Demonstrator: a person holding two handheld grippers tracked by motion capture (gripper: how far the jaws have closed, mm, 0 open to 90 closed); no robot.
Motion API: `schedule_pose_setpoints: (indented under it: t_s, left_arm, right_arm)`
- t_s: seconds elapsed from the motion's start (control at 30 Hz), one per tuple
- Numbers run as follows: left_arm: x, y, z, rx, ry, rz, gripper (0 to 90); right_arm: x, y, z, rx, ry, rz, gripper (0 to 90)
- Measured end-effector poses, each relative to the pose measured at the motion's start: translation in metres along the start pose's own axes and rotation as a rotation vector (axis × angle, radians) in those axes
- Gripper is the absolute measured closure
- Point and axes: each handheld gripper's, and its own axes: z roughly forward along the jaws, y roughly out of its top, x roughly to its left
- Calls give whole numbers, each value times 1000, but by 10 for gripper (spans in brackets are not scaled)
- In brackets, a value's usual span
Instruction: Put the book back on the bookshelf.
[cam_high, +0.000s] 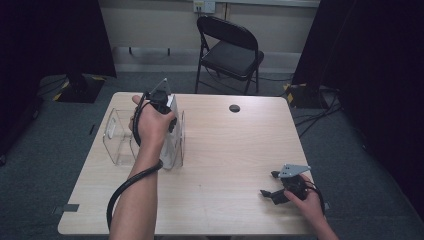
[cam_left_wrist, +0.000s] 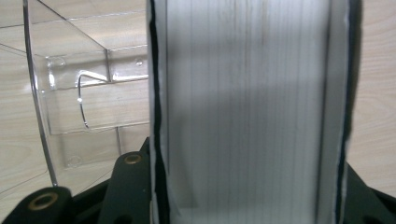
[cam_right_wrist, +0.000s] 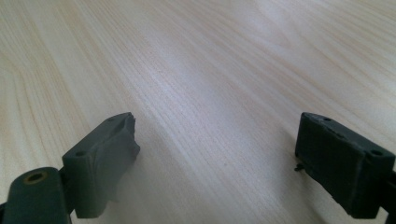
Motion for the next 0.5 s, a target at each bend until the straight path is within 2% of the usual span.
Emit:
schedule_pose_setpoints:
  t_s: [0.13,0.27,0.43,0.5]
  left_arm:
    - [-1,1,2,0,-4,-3,527]
    - [-4,2,2,-9,10,16,527]
    - [-6,2,4,-4,-8,-3,527]
    - [-7,3,4,-11,3,-1,527]
  right_arm:
    - [0,0,1,-5,6,3,116]
    - [0,0,1,-4,7,1,116]
    - [0,0,0,1,1,-2,116]
    - [0,0,1,-4,8,0,116]
